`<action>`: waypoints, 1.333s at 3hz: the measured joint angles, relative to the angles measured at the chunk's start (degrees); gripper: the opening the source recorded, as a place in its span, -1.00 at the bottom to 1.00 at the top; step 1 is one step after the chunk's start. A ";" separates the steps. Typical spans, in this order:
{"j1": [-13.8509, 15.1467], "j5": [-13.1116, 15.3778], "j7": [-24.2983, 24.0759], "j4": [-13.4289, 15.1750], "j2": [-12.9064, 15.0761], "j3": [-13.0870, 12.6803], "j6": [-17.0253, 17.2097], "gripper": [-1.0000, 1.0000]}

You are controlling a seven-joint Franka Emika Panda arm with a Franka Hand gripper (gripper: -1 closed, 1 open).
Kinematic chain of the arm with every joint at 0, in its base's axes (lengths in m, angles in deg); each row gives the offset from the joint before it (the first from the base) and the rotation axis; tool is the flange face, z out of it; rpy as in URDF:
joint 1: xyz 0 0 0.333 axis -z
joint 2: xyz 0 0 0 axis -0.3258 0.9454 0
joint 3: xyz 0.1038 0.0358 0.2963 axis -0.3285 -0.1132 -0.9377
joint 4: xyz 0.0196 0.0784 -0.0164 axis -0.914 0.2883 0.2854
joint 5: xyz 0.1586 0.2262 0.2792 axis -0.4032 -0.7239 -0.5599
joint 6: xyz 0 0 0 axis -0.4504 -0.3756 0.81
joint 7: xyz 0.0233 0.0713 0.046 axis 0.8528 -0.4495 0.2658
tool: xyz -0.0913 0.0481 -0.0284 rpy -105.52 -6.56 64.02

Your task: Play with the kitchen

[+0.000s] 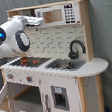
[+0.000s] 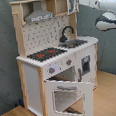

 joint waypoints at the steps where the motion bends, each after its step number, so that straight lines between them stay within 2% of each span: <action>1: 1.79 0.00 -5.79 -0.66 -0.85 -2.06 -0.59 1.00; 2: 3.66 0.00 -10.69 -1.55 -1.97 -4.40 -1.05 1.00; 4: 9.23 0.00 -22.28 -4.98 -6.06 -8.97 -1.05 1.00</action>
